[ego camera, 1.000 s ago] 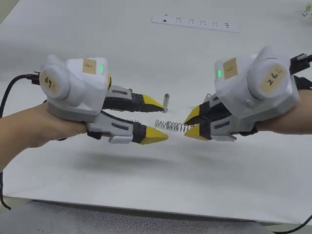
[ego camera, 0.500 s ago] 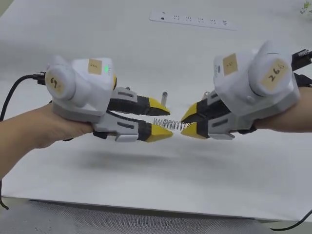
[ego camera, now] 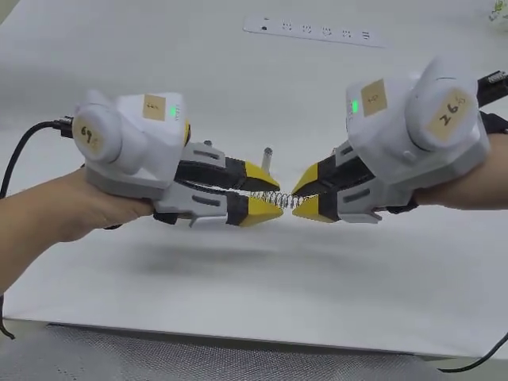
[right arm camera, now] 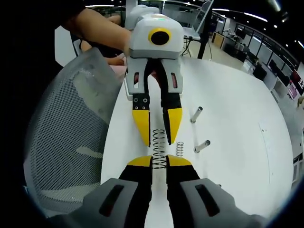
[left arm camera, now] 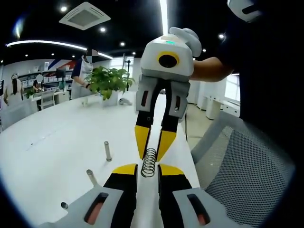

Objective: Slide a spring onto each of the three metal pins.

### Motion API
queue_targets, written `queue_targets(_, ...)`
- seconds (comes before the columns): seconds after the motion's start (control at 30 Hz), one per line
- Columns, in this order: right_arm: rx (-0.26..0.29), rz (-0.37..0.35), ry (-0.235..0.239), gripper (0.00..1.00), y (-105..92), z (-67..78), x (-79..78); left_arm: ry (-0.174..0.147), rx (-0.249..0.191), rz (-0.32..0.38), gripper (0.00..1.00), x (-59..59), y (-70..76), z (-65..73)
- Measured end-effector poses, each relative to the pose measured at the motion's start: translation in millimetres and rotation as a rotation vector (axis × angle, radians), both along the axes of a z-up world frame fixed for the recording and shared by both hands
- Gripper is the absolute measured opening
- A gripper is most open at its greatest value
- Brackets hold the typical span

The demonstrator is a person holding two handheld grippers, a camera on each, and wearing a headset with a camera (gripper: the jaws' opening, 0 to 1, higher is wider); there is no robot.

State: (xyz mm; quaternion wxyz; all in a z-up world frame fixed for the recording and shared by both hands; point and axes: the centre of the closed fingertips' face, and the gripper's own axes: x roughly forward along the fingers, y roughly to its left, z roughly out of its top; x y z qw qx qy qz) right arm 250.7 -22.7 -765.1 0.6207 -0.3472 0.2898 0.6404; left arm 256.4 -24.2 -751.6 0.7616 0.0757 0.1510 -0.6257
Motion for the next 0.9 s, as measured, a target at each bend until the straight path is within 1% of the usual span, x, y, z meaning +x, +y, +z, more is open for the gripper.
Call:
queue_targets(0.13,0.000,-0.001,0.002,0.08,0.1,0.4,-0.3,-0.002,-0.007,0.000,0.05,0.5,-0.6,1.7)
queue_targets(0.33,-0.003,0.000,0.000,0.08,-0.9,0.2,-0.8,-0.009,-0.002,-0.009,0.03,-1.6,-2.2,0.9)
queue_targets(0.43,-0.001,-0.003,0.004,0.08,-1.2,0.5,-1.3,0.000,-0.005,-0.008,0.03,-1.7,-2.6,1.1)
queue_targets(0.47,0.000,-0.004,0.002,0.08,-1.3,0.6,-1.1,-0.006,-0.003,-0.009,0.03,-1.5,-2.6,1.0)
queue_targets(0.53,0.003,-0.005,0.006,0.08,-1.4,0.7,-1.7,-0.005,-0.004,-0.011,0.02,-2.1,-3.0,1.4)
queue_targets(0.6,0.007,-0.002,0.002,0.08,-1.4,1.0,-1.7,-0.003,-0.004,-0.008,0.02,-2.0,-2.8,1.6)
queue_targets(0.67,0.011,0.003,0.007,0.08,-1.0,1.0,-3.2,0.005,-0.005,-0.014,0.02,-3.1,-2.7,1.7)
queue_targets(0.9,0.024,0.010,0.005,0.08,0.0,1.6,-4.4,0.009,0.000,-0.019,0.02,-4.1,-2.2,2.3)
